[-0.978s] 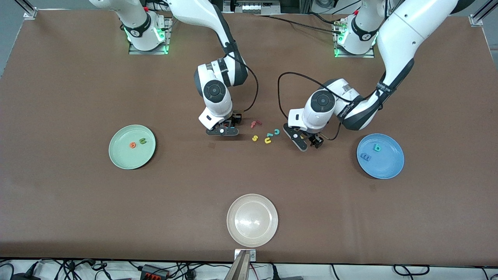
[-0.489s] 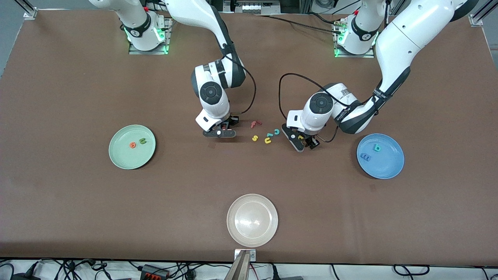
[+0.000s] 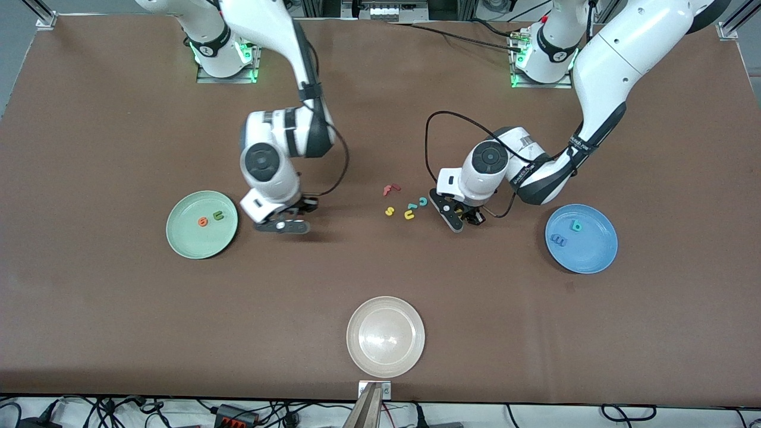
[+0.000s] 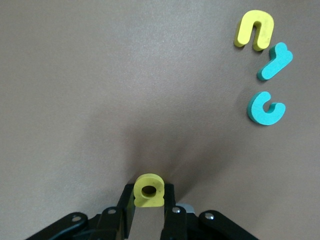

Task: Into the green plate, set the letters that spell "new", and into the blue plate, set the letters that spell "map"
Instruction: 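Grasp the pink letter with the right gripper, then drop the pink letter and the yellow letter onto their plates with both grippers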

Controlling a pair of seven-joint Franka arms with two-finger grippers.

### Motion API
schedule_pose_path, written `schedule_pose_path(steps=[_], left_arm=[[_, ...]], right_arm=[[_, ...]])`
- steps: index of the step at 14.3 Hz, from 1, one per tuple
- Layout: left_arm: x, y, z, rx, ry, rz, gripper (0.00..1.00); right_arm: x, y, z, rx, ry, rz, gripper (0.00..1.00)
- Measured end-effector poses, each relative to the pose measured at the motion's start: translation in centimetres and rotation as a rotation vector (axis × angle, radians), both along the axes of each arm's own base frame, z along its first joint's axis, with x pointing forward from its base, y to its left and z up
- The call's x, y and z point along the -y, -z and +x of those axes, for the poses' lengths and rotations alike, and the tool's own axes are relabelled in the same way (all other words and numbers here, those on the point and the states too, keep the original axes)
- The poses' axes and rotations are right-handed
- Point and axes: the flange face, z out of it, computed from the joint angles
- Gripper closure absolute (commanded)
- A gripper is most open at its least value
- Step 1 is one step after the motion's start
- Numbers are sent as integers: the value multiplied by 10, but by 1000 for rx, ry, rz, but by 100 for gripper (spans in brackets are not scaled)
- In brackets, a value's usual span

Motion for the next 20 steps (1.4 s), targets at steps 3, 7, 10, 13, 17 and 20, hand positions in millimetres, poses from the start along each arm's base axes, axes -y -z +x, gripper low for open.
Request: schedule_pose_path(steps=[3, 7, 10, 13, 17, 20], left_arm=[[-15, -11, 11, -11, -37, 70, 93], [-84, -61, 48, 9, -189, 218, 92], [-166, -83, 72, 6, -327, 272, 92], [-227, -81, 83, -10, -429, 273, 89], [-265, -57, 90, -48, -491, 251, 72], [-280, -42, 96, -60, -516, 241, 0]], right_arm=[[94, -10, 24, -80, -8, 14, 93], [205, 8, 30, -150, -26, 54, 93], [255, 17, 28, -170, -57, 74, 93], [275, 26, 28, -173, -65, 89, 92], [271, 52, 34, -133, -84, 78, 92], [277, 65, 34, -129, -78, 79, 89]])
